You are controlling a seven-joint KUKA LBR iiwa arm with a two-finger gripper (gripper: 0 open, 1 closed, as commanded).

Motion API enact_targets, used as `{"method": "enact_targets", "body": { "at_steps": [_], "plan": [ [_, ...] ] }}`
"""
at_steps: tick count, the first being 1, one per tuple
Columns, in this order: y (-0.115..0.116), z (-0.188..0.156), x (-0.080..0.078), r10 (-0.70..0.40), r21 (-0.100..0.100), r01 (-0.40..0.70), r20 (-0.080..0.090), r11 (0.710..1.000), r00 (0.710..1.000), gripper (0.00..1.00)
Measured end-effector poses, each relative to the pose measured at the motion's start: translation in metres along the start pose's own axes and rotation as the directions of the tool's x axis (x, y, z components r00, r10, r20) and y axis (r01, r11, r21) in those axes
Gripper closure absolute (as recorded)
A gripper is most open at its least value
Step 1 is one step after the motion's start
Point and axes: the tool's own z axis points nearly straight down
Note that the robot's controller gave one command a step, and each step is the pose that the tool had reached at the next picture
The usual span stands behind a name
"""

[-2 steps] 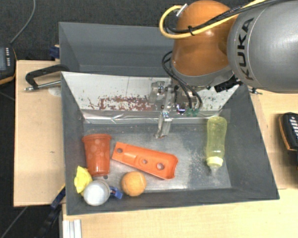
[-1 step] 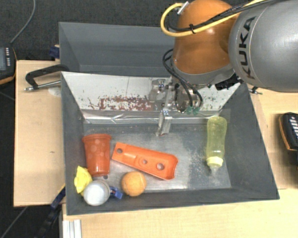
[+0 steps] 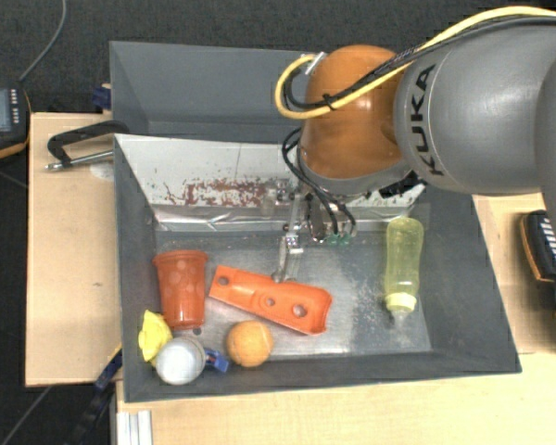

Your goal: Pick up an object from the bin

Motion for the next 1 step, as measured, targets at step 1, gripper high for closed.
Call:
{"method": "enact_targets", "body": {
  "at_steps": [1],
  "plan": [
    [0.0106, 0.0518, 0.0218, 0.118, 0.0, -0.118, -0.003, 0.993, 0.993, 0.0]
  ]
}}
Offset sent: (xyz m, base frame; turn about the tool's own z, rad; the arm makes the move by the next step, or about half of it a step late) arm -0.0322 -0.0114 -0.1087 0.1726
